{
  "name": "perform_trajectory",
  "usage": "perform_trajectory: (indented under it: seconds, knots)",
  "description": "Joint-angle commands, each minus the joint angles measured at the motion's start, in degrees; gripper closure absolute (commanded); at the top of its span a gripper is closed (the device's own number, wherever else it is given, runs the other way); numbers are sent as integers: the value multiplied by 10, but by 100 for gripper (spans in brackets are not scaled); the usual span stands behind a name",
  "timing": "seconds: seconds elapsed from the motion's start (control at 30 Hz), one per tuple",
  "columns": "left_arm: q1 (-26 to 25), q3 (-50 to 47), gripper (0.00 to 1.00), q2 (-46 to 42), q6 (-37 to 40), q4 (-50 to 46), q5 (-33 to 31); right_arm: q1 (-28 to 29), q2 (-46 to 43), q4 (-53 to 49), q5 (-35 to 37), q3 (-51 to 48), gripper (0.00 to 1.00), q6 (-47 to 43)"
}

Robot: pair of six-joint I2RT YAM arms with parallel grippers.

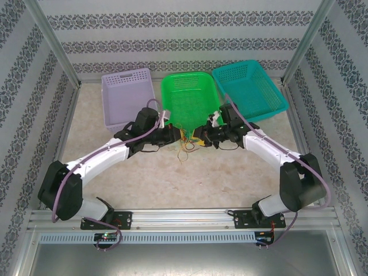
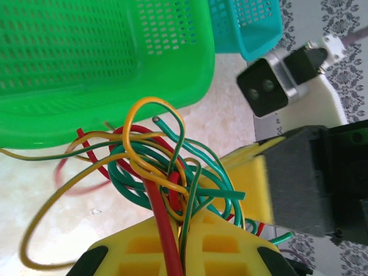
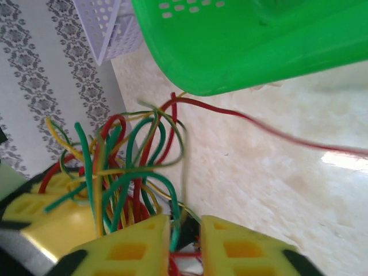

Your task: Untangle the cables

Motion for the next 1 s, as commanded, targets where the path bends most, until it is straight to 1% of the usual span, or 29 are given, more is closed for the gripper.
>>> perform_trajectory:
  seconds: [0.0,0.1,0.17,0.2,0.3,0.4,0.53,0.63,0.67,0.73,0.83,0.97]
  knots:
    - [13,9,100,-11,35,-26,-28,2,-39,-82,25,47,73,-85]
    - [13,13,100,-10,49,-35,-30,22,-47,-111,55,87,70,-120]
    - [12,16,100,-11,57,-35,-29,37,-41,-122,74,109,66,-134]
    - [12,18,100,-10,59,-35,-27,42,-34,-126,78,117,64,-139]
    - [12,24,100,-8,67,-37,-20,53,-5,-140,91,135,62,-149]
    - [12,28,100,-12,78,-47,-18,60,17,-178,117,162,61,-179]
    - [12,35,100,-21,103,-81,-30,58,4,-246,199,188,58,-223]
    - [12,41,100,-28,125,-102,-33,56,-22,-260,232,195,57,-249]
    - [12,42,100,-30,131,-107,-32,61,-23,-266,236,205,59,-262]
    - [13,40,100,-33,140,-109,-28,76,-10,-274,221,225,61,-285]
    - [12,39,100,-36,149,-108,-22,99,25,-271,191,248,61,-292]
    - [11,38,100,-39,151,-107,-21,121,77,-268,168,276,59,-285]
